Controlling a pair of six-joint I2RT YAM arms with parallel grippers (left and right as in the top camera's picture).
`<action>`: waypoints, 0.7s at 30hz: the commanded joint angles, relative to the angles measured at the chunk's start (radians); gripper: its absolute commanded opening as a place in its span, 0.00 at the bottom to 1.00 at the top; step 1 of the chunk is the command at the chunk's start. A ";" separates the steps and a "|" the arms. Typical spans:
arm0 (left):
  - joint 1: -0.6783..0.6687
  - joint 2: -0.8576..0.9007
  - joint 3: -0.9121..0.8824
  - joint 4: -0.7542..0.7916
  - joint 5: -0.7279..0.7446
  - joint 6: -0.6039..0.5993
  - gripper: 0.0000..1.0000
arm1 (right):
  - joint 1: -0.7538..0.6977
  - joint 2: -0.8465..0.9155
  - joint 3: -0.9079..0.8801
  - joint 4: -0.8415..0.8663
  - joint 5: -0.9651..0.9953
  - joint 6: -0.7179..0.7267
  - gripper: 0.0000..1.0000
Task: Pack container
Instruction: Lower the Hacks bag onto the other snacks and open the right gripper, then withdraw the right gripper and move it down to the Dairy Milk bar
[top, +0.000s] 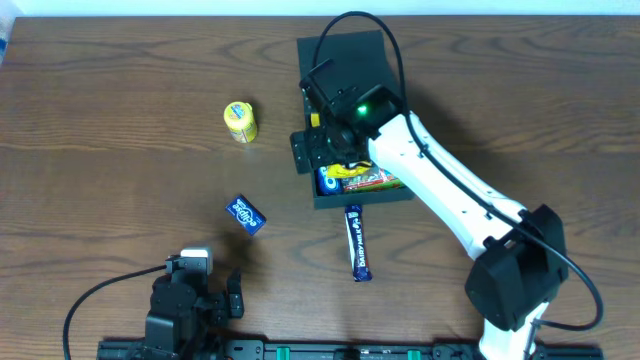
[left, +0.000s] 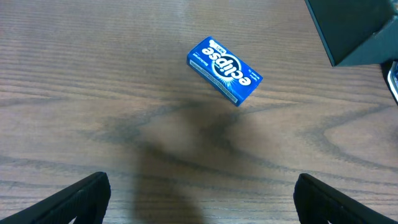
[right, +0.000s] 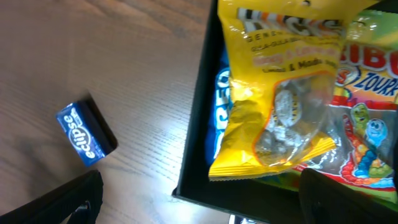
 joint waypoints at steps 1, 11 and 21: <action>0.006 -0.006 -0.013 -0.066 -0.026 -0.011 0.95 | 0.026 0.030 -0.006 -0.002 -0.012 -0.038 0.99; 0.006 -0.006 -0.013 -0.066 -0.026 -0.011 0.95 | 0.035 0.067 -0.092 0.058 -0.006 -0.028 0.99; 0.006 -0.006 -0.013 -0.066 -0.026 -0.011 0.95 | 0.071 0.067 -0.162 0.130 -0.058 -0.038 0.99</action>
